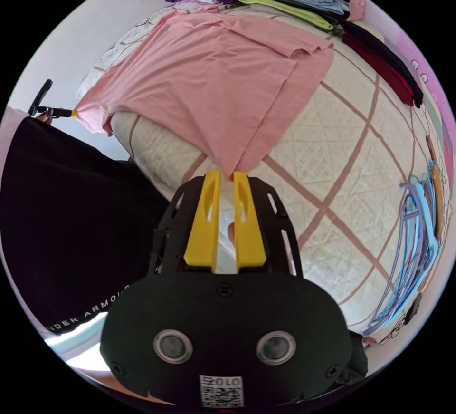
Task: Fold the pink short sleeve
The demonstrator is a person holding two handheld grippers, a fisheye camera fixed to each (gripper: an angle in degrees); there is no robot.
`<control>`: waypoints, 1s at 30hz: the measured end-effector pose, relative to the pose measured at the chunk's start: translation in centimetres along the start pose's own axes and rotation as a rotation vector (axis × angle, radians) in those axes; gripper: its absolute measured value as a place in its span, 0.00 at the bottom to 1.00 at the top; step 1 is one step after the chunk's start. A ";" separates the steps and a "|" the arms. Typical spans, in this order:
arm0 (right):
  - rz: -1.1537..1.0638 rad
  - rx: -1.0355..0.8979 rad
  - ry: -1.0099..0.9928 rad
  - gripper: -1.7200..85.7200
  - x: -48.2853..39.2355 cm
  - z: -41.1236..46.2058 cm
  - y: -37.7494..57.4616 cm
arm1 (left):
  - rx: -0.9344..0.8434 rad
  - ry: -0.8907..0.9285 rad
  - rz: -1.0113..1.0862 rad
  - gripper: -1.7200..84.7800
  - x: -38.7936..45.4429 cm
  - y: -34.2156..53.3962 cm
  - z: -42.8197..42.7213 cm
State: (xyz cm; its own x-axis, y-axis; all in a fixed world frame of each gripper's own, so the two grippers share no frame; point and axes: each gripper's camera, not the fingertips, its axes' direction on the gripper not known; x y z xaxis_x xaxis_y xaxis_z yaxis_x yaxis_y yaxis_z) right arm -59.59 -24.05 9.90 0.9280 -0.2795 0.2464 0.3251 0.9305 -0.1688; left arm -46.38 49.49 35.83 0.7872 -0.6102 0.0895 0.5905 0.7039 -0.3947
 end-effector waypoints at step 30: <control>0.124 -0.156 -0.132 0.09 4.8 -1.2 9.2 | -0.107 -0.023 0.098 0.02 1.3 -0.7 -1.1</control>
State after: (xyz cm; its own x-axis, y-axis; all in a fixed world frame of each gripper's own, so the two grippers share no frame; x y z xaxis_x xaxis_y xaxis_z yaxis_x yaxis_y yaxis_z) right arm -51.94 -17.06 8.40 0.9340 -0.1220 0.3357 0.2435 0.9052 -0.3483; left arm -46.01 47.81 35.27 0.8447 -0.5311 0.0667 0.4896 0.7161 -0.4975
